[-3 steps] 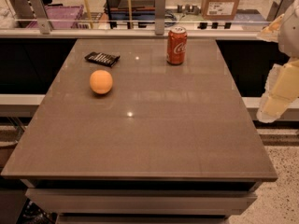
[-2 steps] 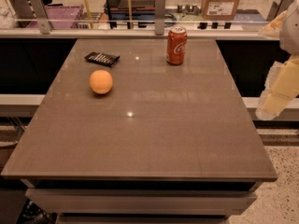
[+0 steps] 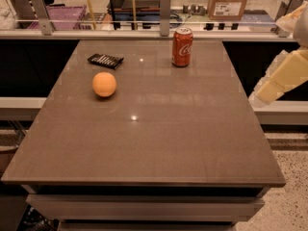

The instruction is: Knock coke can over

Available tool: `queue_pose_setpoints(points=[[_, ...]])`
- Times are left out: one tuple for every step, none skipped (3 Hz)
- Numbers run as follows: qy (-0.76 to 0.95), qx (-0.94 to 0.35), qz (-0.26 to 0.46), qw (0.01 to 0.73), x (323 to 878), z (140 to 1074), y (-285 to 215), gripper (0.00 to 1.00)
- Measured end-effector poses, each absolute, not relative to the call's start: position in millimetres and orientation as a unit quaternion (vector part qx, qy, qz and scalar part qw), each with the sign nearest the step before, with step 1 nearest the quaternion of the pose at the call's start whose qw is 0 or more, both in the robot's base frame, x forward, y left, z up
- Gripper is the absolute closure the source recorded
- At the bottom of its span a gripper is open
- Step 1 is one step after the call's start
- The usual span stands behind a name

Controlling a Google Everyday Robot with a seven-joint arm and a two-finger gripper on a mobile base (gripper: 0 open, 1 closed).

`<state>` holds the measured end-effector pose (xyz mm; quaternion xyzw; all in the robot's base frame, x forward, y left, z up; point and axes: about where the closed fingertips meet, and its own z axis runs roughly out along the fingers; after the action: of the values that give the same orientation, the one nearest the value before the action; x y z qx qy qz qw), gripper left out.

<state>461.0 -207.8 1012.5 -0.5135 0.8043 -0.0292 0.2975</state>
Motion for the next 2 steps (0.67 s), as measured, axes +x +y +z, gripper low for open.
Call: queue_pose_setpoints(points=[[0.816,-0.449,0.008,0.365,478,1012,-214,0.0],[0.82,-0.389,0.037,0.418,497,1011,-216,0.0]])
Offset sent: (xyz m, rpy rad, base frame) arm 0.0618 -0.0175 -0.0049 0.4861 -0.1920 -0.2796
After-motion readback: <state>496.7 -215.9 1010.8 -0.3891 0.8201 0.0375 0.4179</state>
